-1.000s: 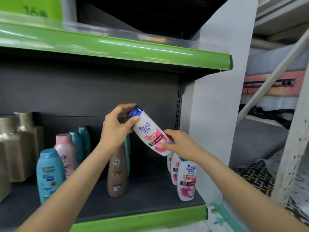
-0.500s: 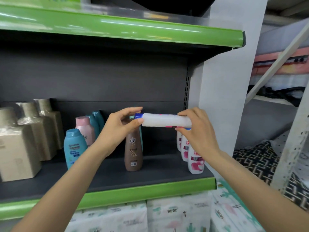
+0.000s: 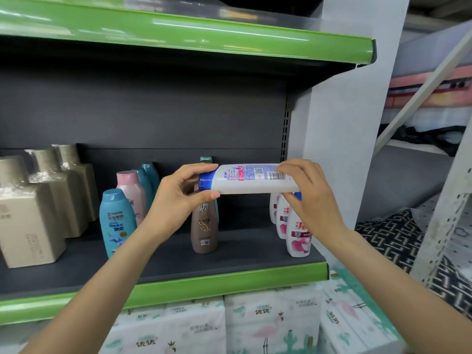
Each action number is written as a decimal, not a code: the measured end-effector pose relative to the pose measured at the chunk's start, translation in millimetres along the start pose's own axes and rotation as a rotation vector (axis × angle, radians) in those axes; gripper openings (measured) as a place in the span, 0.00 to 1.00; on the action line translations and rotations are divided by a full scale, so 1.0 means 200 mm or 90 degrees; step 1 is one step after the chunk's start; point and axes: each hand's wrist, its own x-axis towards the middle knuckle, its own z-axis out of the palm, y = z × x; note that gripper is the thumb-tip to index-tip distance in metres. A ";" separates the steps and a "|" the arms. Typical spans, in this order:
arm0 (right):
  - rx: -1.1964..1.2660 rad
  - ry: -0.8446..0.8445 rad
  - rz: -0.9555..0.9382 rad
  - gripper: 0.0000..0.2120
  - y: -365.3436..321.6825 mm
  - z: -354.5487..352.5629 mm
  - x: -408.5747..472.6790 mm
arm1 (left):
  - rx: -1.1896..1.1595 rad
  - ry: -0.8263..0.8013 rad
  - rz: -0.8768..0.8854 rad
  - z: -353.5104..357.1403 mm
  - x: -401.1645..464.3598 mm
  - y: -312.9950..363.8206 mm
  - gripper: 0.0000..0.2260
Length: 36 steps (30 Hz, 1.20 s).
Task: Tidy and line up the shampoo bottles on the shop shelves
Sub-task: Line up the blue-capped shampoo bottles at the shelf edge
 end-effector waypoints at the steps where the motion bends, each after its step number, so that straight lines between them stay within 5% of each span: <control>1: 0.015 -0.002 0.015 0.23 0.01 0.00 0.00 | 0.006 -0.001 -0.002 0.00 0.00 0.00 0.20; 6: 0.142 -0.039 0.095 0.21 0.01 -0.02 0.02 | 0.035 -0.003 -0.018 -0.01 0.01 0.00 0.19; 12: 0.401 -0.121 0.329 0.15 -0.01 -0.08 0.02 | 0.026 -0.010 -0.026 -0.02 0.02 0.01 0.22; 21: 0.527 -0.076 0.467 0.06 -0.01 -0.09 0.06 | -0.153 0.036 -0.129 0.04 0.07 0.05 0.09; 30: 0.405 -0.179 0.431 0.08 0.03 -0.09 0.16 | -0.186 0.153 -0.120 0.12 0.19 0.07 0.10; 36: 0.259 -0.204 0.389 0.08 0.19 -0.10 0.23 | 0.024 0.190 -0.046 0.19 0.30 0.06 0.13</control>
